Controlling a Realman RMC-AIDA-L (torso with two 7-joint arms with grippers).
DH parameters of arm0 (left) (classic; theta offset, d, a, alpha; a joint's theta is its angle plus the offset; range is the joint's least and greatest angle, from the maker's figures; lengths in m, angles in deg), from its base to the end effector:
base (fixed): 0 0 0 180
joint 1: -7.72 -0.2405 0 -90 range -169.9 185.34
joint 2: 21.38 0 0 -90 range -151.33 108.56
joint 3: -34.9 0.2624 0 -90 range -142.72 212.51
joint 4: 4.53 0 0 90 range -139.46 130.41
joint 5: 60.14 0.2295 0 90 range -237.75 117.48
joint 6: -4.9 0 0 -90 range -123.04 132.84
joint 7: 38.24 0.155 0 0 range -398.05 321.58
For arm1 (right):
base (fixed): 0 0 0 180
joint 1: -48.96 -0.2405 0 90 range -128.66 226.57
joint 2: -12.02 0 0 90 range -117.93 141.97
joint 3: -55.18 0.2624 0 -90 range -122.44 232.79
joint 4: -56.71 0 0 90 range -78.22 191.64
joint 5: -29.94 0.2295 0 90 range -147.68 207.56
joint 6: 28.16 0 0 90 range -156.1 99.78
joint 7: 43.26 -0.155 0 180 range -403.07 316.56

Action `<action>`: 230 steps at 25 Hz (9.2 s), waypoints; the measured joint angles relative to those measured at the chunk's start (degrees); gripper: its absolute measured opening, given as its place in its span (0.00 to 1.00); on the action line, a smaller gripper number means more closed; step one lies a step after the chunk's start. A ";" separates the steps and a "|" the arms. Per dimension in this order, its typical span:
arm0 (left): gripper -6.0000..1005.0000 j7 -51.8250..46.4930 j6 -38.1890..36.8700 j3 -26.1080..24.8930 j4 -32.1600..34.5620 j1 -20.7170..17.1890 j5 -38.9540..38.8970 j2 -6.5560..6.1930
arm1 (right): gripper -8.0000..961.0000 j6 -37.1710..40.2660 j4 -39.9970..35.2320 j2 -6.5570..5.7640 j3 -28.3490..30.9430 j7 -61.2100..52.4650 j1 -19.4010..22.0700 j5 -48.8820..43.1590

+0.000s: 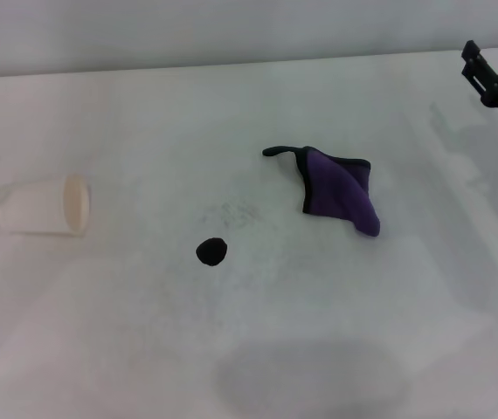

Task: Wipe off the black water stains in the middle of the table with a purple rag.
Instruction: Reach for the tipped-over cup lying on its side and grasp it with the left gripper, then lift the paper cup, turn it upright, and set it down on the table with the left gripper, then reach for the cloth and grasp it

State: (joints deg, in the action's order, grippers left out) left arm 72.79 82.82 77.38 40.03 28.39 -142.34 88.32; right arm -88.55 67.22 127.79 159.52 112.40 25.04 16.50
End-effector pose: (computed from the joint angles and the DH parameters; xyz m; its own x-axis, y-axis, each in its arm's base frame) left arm -0.3362 0.3673 0.1062 0.8830 0.1180 0.4543 0.4000 -0.6955 -0.5969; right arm 0.3745 0.3704 0.0198 0.6894 -0.0169 -0.7242 -0.7179 -0.1491 -0.6800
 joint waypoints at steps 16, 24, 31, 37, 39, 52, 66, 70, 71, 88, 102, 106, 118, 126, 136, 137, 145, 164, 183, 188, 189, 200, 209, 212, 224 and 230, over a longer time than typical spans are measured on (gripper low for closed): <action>0.88 0.34 3.04 2.32 17.04 9.33 28.67 1.48 | 0.76 1.93 0.11 0.43 -0.73 -1.91 -1.29 0.53; 0.88 -0.96 8.26 6.91 21.86 10.89 34.61 2.16 | 0.76 1.95 -0.09 0.42 -0.83 -3.71 -1.97 0.53; 0.88 -3.76 13.62 7.39 24.60 12.34 41.21 2.18 | 0.76 2.34 0.24 0.42 -0.45 -5.18 -2.17 0.64; 0.88 -5.33 13.01 9.17 24.28 13.48 47.52 3.62 | 0.76 4.04 0.16 0.42 -0.63 -5.19 -3.26 0.69; 0.88 -5.14 12.35 9.21 24.21 13.59 47.99 4.24 | 0.76 4.50 0.10 0.42 -0.75 -5.19 -3.51 0.70; 0.88 -4.43 1.71 14.15 18.81 13.53 49.98 6.95 | 0.76 4.76 -0.01 0.42 -0.46 -5.19 -3.23 0.70; 0.88 0.16 -8.49 14.47 11.05 13.98 49.74 8.49 | 0.76 4.75 0.03 0.42 -0.45 -5.19 -3.19 1.34; 0.88 0.57 -9.84 14.47 8.94 14.59 49.72 8.52 | 0.76 4.75 0.01 0.42 -0.45 -5.19 -3.06 1.37; 0.88 0.57 -9.84 14.47 8.94 14.59 49.72 8.52 | 0.76 4.75 0.00 0.42 -0.45 -5.19 -3.04 1.38; 0.88 2.13 -15.62 14.47 4.95 14.81 47.46 9.06 | 0.76 4.75 0.01 0.42 -0.45 -5.18 -3.07 1.40; 0.81 2.18 -16.22 14.47 4.83 14.66 47.23 9.24 | 0.76 4.84 -0.05 0.43 -0.46 -5.04 -3.03 1.40; 0.79 2.18 -17.07 14.47 4.82 14.65 45.47 9.30 | 0.76 4.85 -0.05 0.42 -0.45 -5.08 -2.99 1.40; 0.77 8.25 -19.52 14.43 4.36 11.18 24.49 9.27 | 0.76 4.84 0.22 0.43 -0.71 -5.14 -3.11 1.40; 0.77 27.47 -19.99 13.82 -10.37 9.15 -9.50 9.26 | 0.76 4.84 0.33 0.43 -0.90 -5.18 -3.11 1.40; 0.77 42.42 -18.77 14.27 -32.64 9.74 -41.07 9.96 | 0.76 4.75 0.49 0.41 -0.93 -4.98 -3.58 1.40; 0.77 42.43 -18.69 14.27 -33.32 9.88 -42.02 9.99 | 0.76 4.75 0.49 0.39 -0.93 -4.97 -3.70 1.40; 0.78 42.30 -18.99 14.14 -42.44 12.24 -51.85 10.32 | 0.76 4.74 0.49 0.43 -0.99 -4.86 -4.54 1.02; 0.78 42.83 -19.25 14.30 -47.81 11.44 -51.40 10.71 | 0.76 4.69 0.21 0.42 -3.80 -5.19 -4.01 0.87; 0.78 42.87 -21.47 14.29 -49.18 10.62 -51.47 10.74 | 0.76 4.46 0.00 0.42 -4.94 -5.19 -3.58 0.87; 0.79 42.88 -21.65 14.30 -49.22 10.55 -51.49 10.79 | 0.76 4.50 0.19 0.42 -4.94 -5.19 -3.60 0.87; 0.79 42.90 -21.66 14.30 -49.22 10.54 -51.49 10.79 | 0.76 4.51 0.20 0.42 -4.94 -5.19 -3.64 0.87; 0.82 44.81 -19.95 14.37 -49.16 9.95 -51.15 10.80 | 0.76 4.58 0.31 0.42 -4.94 -5.18 -3.55 1.00; 0.89 44.56 -17.10 14.24 -49.22 8.15 -50.96 10.79 | 0.76 4.64 0.17 0.42 -4.94 -5.19 -3.58 1.04; 0.89 44.54 -15.87 14.09 -49.22 6.83 -50.96 10.79 | 0.76 4.62 0.06 0.42 -4.94 -5.19 -3.59 0.95; 0.89 43.91 -8.00 14.03 -49.60 1.87 -50.95 10.55 | 0.76 4.56 0.45 0.31 -9.66 -5.18 -3.86 0.87; 0.89 42.84 -5.44 14.15 -49.97 0.68 -50.95 10.53 | 0.76 4.68 0.48 0.24 -13.64 -4.91 -4.00 0.86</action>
State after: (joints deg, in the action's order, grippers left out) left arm 115.63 77.38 91.53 -9.94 29.07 -193.28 98.85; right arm -83.87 67.70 128.03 145.88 107.49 21.03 17.37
